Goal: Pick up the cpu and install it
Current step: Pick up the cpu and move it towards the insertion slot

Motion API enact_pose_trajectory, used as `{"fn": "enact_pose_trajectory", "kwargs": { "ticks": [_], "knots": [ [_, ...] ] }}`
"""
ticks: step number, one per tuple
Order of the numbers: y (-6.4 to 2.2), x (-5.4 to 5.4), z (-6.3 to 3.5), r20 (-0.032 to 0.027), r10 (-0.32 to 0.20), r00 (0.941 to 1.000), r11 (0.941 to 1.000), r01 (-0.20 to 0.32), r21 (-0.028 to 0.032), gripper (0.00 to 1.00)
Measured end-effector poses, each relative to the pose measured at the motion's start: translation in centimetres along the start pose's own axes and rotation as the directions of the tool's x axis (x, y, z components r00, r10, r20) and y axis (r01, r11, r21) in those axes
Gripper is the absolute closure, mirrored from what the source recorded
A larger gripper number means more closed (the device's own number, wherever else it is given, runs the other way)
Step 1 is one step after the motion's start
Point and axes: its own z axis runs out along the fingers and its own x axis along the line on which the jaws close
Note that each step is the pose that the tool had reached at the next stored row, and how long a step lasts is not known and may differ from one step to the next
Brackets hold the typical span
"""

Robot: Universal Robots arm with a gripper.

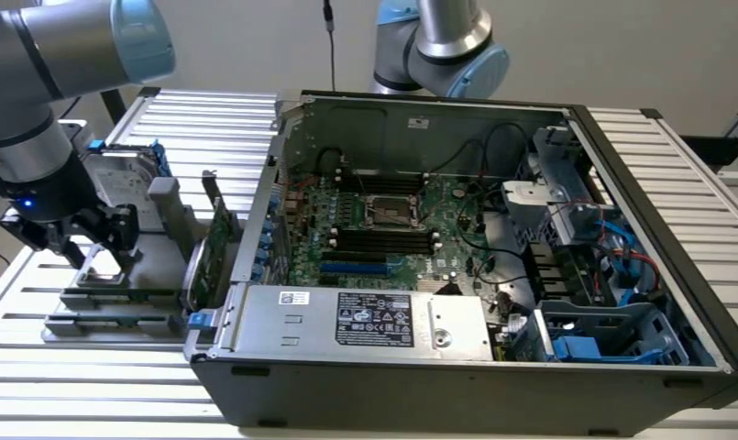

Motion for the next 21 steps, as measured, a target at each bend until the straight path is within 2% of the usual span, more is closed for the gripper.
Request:
{"fn": "enact_pose_trajectory", "kwargs": {
  "ticks": [21],
  "knots": [
    [0.44,-0.08,0.71,0.0004,0.029,0.9996,0.9996,-0.029,-0.0008,0.38]
  ]
}}
